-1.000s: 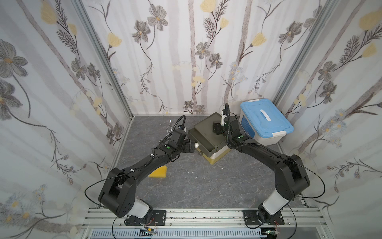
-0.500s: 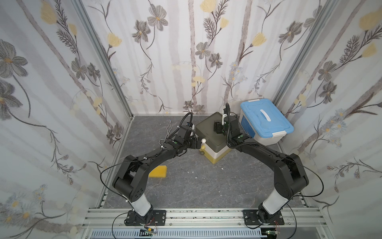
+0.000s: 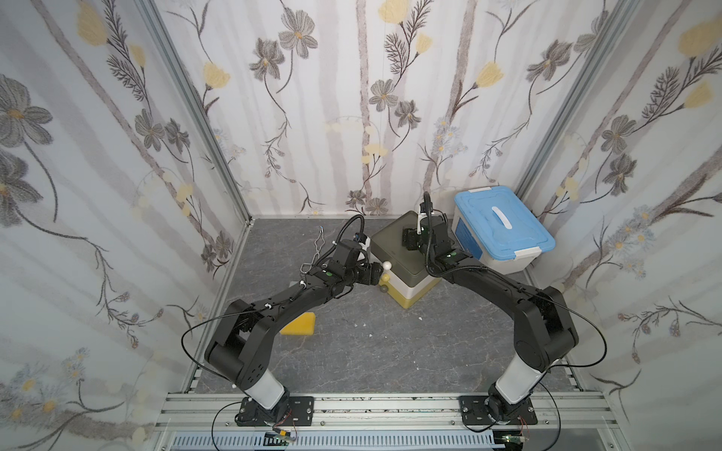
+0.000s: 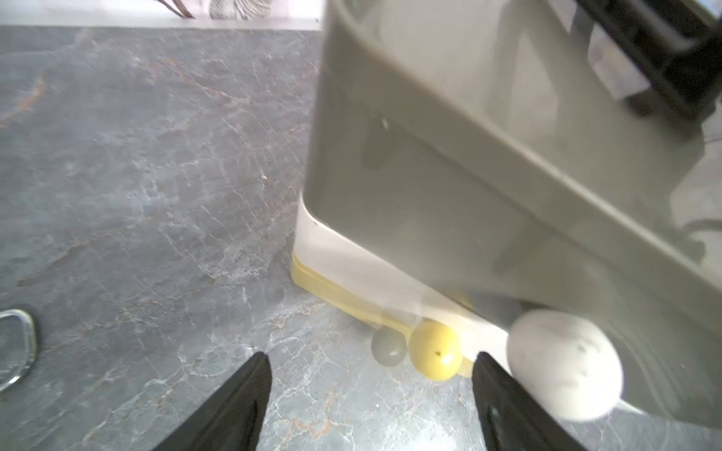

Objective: Take the sponge out of the drawer
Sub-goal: Close the drawer of the storage box, then open the drawer in the storage box.

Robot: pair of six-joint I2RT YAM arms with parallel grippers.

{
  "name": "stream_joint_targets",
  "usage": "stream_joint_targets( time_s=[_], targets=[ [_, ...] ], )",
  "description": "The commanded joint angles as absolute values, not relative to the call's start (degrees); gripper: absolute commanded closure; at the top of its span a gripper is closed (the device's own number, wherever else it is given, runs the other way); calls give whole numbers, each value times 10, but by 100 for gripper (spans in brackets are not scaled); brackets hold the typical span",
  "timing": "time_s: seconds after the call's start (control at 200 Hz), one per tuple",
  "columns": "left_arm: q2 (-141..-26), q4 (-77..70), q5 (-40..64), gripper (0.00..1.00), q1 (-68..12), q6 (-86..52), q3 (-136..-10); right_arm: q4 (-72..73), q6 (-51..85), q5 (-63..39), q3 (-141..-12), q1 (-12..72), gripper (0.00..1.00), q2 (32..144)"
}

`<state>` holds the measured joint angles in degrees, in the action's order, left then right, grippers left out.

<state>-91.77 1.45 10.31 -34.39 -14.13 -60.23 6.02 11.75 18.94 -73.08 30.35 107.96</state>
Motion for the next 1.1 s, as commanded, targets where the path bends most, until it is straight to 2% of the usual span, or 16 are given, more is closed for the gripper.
stream_joint_targets(
  time_s=[0.0, 0.18, 0.54, 0.64, 0.844, 0.939, 1.019, 1.069, 1.094],
  targets=[
    [-916, -2, 150, 19, -349, -127, -594, -93, 146, 156, -727, 305, 20, 1089],
    [-941, -38, 167, 20, -354, -122, -587, -91, 149, 146, -735, 305, 20, 1089],
    [-989, -94, 185, 33, -355, -126, -595, -99, 151, 150, -734, 307, 20, 1100],
    [-996, -102, 189, 38, -354, -124, -597, -100, 152, 150, -734, 307, 20, 1104],
    [-1005, -115, 203, 57, -354, -124, -602, -103, 153, 151, -734, 308, 21, 1107],
    [-999, -131, 203, 61, -354, -126, -590, -105, 153, 151, -735, 308, 20, 1109],
    [-991, -141, 193, 60, -355, -127, -579, -105, 152, 152, -736, 308, 21, 1110],
    [-985, -149, 180, 48, -355, -127, -571, -106, 152, 151, -736, 308, 21, 1110],
    [-981, -155, 174, 46, -355, -129, -566, -107, 153, 152, -736, 309, 20, 1110]
  ],
)
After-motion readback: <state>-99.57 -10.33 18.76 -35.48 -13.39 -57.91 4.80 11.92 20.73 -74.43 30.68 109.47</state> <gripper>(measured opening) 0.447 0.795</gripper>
